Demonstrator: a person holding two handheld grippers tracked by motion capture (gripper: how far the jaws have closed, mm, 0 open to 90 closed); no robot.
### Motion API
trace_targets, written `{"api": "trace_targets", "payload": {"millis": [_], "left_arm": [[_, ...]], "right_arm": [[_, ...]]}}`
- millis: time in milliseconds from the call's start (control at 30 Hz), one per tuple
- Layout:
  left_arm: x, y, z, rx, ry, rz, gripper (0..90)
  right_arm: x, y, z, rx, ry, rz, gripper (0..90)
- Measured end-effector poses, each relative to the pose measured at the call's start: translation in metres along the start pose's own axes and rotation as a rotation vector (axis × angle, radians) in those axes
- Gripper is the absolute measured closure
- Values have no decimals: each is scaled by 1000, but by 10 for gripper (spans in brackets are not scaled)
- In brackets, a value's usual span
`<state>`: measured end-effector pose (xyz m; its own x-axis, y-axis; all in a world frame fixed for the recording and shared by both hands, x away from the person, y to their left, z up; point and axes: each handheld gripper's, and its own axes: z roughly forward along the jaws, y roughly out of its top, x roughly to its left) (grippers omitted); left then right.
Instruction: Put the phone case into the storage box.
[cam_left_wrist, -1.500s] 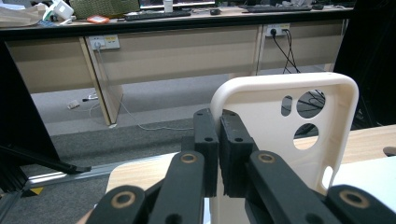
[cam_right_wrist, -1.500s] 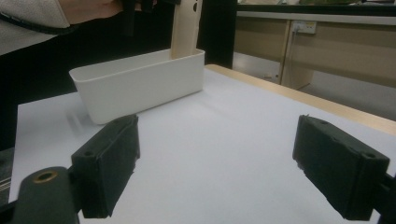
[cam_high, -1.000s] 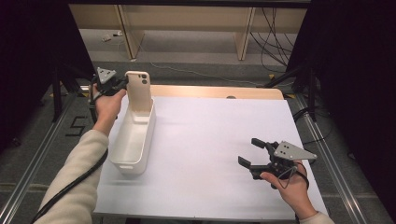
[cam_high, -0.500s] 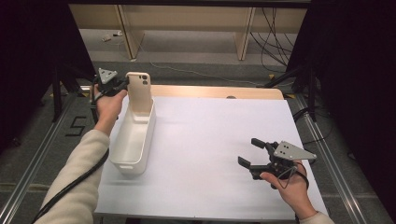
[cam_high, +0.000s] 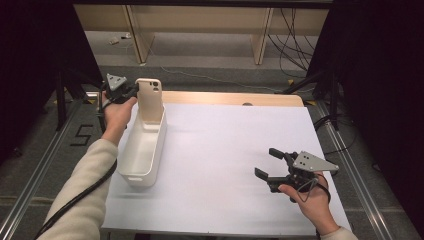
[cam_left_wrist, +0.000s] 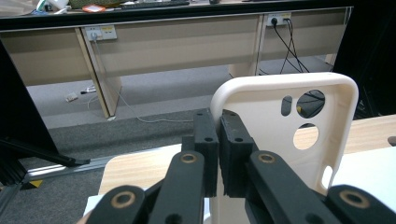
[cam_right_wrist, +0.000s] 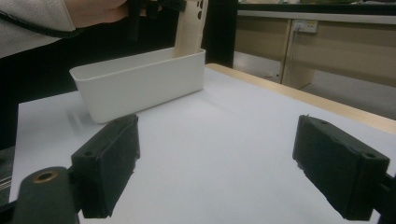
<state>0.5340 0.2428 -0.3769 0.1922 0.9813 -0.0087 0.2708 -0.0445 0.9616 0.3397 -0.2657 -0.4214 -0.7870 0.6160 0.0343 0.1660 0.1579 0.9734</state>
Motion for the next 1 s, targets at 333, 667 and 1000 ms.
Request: {"api": "trace_targets", "payload": {"millis": [333,667,1000], "left_arm": [[2,-4,2,14,4,-1,864],[1,-6,3,23,5,0,864],[2,-10,5,36,8,7,864]], "right_arm": [[0,-1,1,-8,0,2,160],[0,0,-1,23,-12,0,161],[1,0,-2,41,-1,21,160]]}}
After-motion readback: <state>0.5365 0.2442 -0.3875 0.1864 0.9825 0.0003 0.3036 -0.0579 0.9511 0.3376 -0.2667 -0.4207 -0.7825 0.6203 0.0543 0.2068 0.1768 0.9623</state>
